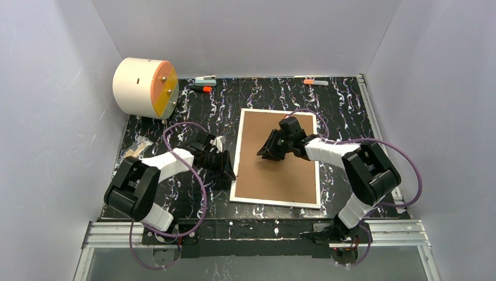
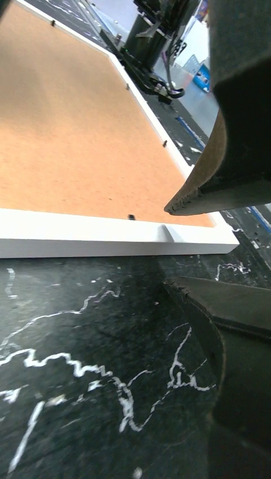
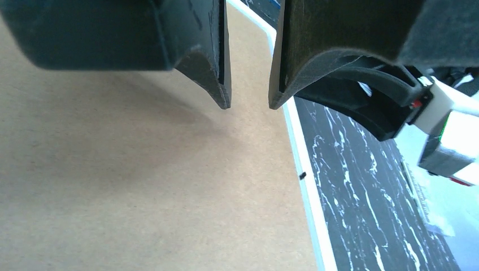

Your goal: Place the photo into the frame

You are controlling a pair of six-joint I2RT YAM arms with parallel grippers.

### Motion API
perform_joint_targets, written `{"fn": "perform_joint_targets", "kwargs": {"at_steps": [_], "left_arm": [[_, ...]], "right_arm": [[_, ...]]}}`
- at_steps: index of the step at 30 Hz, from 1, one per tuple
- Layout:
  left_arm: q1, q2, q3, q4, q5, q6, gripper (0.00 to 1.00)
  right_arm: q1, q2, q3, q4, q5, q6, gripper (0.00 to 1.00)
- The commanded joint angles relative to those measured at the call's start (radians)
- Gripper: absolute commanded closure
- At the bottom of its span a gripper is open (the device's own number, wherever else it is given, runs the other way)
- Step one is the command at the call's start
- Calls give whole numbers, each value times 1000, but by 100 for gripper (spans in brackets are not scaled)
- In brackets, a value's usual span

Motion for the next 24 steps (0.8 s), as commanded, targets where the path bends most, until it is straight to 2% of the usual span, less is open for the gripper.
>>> {"fn": "perform_joint_targets", "kwargs": {"at_steps": [1,6,15,24], "left_arm": [[6,50,29,30,-135,21,56],[6,141,70,86,-108,2,57],[6,236,80,163,-28,-31,75],[6,245,102,90,-114,8,77]], "right_arm": [[-11,7,37,-37,-34,-57,60],[-13,81,48,1,-66,-68,60],[18,231,88,106,-175,-62,62],[28,259,184,164,-230,-30,64]]}}
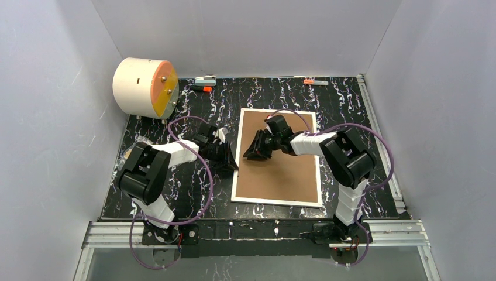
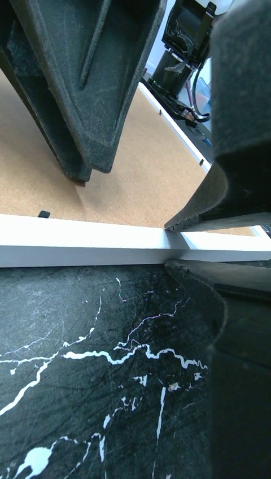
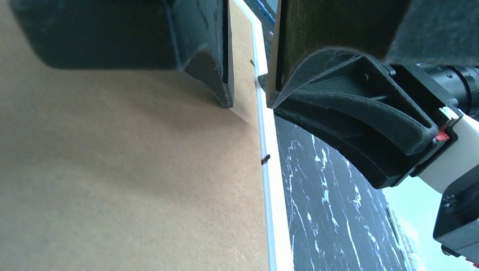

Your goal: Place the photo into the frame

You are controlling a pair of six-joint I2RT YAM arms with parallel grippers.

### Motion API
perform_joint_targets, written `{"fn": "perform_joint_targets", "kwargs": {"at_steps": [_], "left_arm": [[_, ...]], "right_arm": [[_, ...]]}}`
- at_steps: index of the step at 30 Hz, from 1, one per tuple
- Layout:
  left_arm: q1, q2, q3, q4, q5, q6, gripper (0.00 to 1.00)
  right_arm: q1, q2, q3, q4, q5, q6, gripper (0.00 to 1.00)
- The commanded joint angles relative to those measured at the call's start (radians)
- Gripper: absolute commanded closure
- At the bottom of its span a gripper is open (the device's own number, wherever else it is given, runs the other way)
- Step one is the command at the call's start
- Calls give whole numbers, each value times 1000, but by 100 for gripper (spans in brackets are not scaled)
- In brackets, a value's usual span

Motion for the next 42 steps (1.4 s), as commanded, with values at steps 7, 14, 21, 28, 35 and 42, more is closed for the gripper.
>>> {"fn": "perform_joint_targets", "kwargs": {"at_steps": [7,14,21,28,35,42], "left_arm": [[-21,96,-20,-65,-165,52,81],[-21,105,-33,-63,-168,54,82],[-21,111,-37,-67,-184,50,82],[-21,120,-34,-74,-195,53,83],[-21,122,-32,-75,-198,54,83],[-21,123,-33,-77,-208,55,83]], "right_arm": [[9,82,157,130,-64,39,79],[9,148,220,75,-66,37,79],[9,157,194,39,-75,40,77],[7,164,172,-12,-35,27,78],[-11,166,150,-54,16,11,78],[-34,164,96,-51,30,-16,79]]}}
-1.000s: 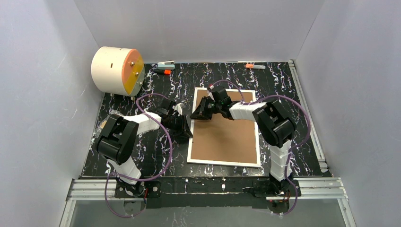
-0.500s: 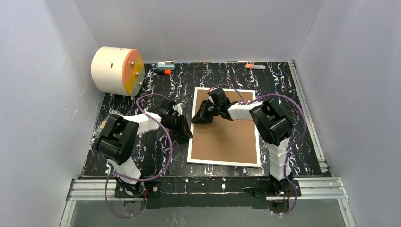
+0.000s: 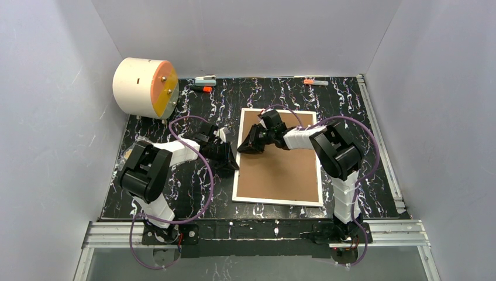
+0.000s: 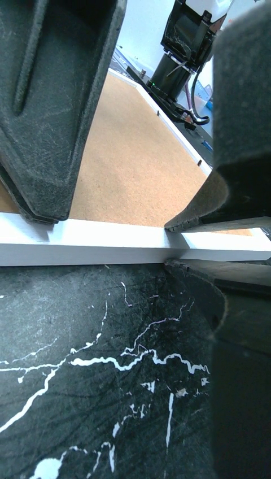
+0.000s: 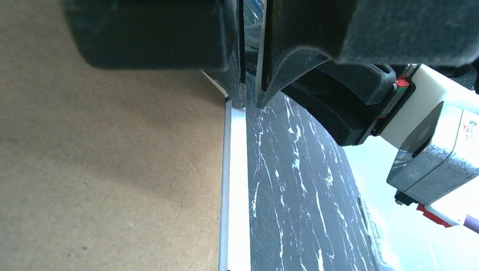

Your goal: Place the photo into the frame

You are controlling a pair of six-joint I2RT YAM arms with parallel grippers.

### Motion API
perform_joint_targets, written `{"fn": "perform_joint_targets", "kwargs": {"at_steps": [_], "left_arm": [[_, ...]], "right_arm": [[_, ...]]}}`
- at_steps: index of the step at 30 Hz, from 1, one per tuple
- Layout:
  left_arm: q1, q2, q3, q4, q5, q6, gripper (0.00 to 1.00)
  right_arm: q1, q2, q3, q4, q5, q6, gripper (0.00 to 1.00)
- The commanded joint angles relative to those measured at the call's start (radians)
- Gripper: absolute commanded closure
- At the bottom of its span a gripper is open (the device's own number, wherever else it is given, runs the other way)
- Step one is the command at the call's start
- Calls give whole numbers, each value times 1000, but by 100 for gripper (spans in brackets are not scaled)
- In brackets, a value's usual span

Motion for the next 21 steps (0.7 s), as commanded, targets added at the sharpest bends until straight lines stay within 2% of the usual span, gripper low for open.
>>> {"fn": "perform_joint_targets", "kwargs": {"at_steps": [1,12,21], "left_arm": [[-21,102,-53,-57,-211,52,83],[-19,103,-54,-64,-222,55,84],[-9,121,-62,-81,-246,58,85]], "right_arm": [[-27,3,-71,-101,86,-59,79],[-41,-6,-133,-120,124,-75,78],[-48,-11,-148,-159,168,-87,65]]}}
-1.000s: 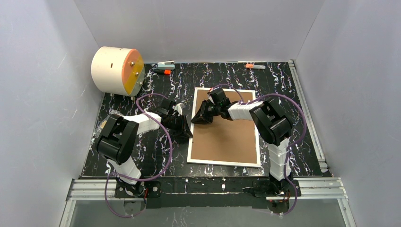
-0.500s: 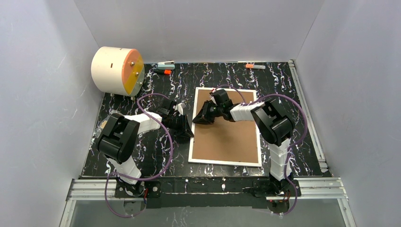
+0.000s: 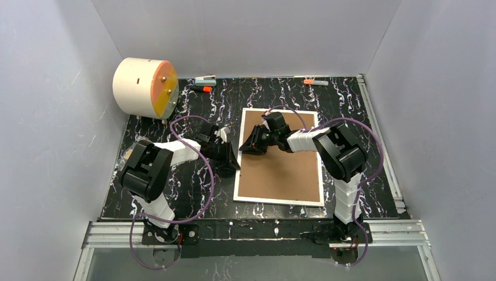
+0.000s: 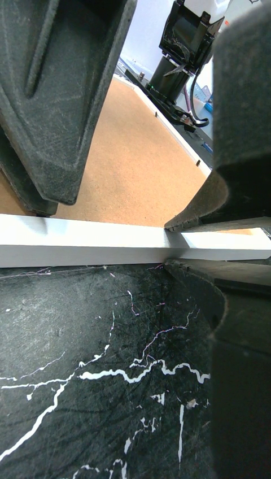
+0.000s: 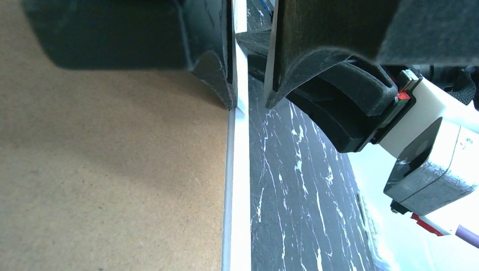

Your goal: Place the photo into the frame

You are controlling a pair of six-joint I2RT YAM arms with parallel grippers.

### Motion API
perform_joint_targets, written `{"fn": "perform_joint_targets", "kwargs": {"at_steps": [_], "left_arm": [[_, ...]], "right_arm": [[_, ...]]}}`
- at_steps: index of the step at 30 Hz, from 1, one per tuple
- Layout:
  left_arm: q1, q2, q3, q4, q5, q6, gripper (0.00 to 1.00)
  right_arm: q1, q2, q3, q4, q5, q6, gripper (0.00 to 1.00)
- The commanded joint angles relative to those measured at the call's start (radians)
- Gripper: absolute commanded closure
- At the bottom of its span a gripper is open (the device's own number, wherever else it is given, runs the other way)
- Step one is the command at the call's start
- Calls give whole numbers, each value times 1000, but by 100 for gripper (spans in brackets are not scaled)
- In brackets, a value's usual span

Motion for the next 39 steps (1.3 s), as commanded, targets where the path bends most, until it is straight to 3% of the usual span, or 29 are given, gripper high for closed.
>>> {"fn": "perform_joint_targets", "kwargs": {"at_steps": [1,7,13,18,23,29,33,39], "left_arm": [[-1,106,-67,-104,-260,62,85],[-1,108,-65,-100,-254,63,85],[-1,106,-63,-95,-249,64,84],[0,94,-49,-98,-234,66,82],[4,74,3,-75,-159,73,72],[18,72,96,-8,-75,52,60],[27,110,167,-16,-108,53,58],[35,189,260,-73,-203,64,66]], "right_arm": [[-31,35,-57,-237,148,-84,64],[-31,60,-38,-279,187,-88,62],[-21,56,10,-418,325,-133,61],[-26,-20,68,-510,373,-179,62],[-77,-118,126,-413,235,-180,60],[-101,-35,247,-329,66,-151,64],[-102,11,281,-216,-16,-111,74],[-101,103,326,-138,-91,-63,75]]}}
